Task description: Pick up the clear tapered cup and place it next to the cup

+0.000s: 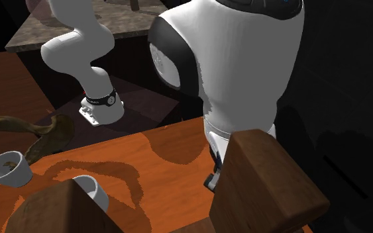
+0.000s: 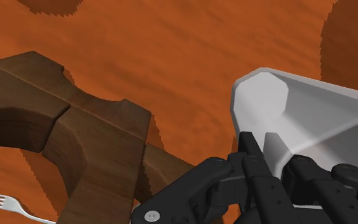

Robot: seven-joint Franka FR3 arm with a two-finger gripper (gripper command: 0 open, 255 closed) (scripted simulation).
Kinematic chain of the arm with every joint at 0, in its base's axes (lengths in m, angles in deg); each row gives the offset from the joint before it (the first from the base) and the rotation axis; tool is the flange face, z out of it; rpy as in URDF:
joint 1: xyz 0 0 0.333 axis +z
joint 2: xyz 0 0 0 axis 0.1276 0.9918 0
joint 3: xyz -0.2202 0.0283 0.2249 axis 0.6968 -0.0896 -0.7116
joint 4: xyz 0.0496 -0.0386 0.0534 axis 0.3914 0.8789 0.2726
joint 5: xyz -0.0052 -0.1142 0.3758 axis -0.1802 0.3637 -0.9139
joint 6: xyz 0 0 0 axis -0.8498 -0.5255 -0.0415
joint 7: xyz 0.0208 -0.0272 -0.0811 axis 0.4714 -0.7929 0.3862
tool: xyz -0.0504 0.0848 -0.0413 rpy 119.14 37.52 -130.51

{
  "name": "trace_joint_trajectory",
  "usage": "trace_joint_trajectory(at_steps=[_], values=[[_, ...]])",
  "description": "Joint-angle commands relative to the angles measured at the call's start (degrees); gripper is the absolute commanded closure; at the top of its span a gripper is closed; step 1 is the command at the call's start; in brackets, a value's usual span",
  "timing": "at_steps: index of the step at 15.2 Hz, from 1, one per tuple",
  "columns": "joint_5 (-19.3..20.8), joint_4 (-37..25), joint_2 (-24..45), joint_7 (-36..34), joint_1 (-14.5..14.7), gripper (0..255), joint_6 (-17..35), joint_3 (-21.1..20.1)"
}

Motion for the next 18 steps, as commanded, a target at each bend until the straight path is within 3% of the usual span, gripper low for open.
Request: trace_joint_trajectory(at_steps=[1,18], values=[[0.22,-1.18,-0.36,-0.26,-0.02,255,-1.48,0.08],[1.44,-11.79,-2.16,-2.15,-0.31,255,-13.7,0.52]])
